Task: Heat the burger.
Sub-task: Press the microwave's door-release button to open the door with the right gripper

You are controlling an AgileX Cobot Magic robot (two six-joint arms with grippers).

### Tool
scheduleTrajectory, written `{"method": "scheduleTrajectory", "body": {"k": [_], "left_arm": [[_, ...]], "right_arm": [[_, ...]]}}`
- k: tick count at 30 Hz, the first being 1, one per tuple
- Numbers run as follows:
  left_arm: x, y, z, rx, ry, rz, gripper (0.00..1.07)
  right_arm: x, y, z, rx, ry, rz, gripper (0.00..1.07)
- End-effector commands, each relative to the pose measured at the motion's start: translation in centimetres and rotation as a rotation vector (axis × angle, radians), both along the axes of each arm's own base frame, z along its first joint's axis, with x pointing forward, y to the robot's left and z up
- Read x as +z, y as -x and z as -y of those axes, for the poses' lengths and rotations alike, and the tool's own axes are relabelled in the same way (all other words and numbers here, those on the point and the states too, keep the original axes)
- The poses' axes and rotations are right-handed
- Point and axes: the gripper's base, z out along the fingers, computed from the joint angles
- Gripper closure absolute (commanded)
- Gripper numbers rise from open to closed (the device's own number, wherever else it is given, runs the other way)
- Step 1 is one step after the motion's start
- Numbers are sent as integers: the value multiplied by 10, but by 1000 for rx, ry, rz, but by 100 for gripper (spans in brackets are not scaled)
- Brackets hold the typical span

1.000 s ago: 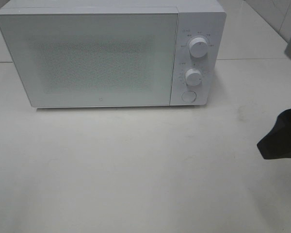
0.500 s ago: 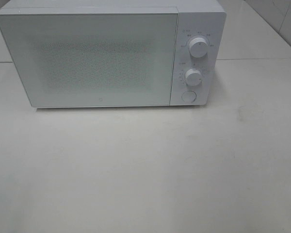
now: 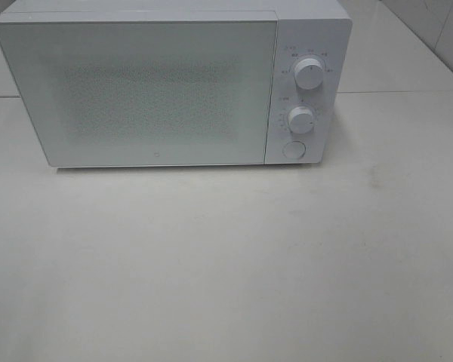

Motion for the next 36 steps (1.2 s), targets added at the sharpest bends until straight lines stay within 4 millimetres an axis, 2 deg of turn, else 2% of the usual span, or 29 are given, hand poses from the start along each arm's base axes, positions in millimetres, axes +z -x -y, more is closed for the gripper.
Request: {"method": "scheduleTrajectory", "body": {"k": [1, 24, 32, 35, 36], "left_arm": [[0, 3, 1, 1, 8, 31, 9], [0, 3, 1, 1, 9, 26, 9], [0, 3, 1, 1, 9, 26, 9], [0, 3, 1, 1, 9, 26, 9], [0, 3, 1, 1, 9, 26, 9]], "right_arm": [[-1, 7, 3, -52, -13, 51, 32], [0, 5, 3, -57, -9, 36, 30], [15, -15, 1, -56, -11, 37, 31], [18, -27, 0, -55, -12, 46, 31], [20, -37, -2, -56, -16, 41, 31]]}}
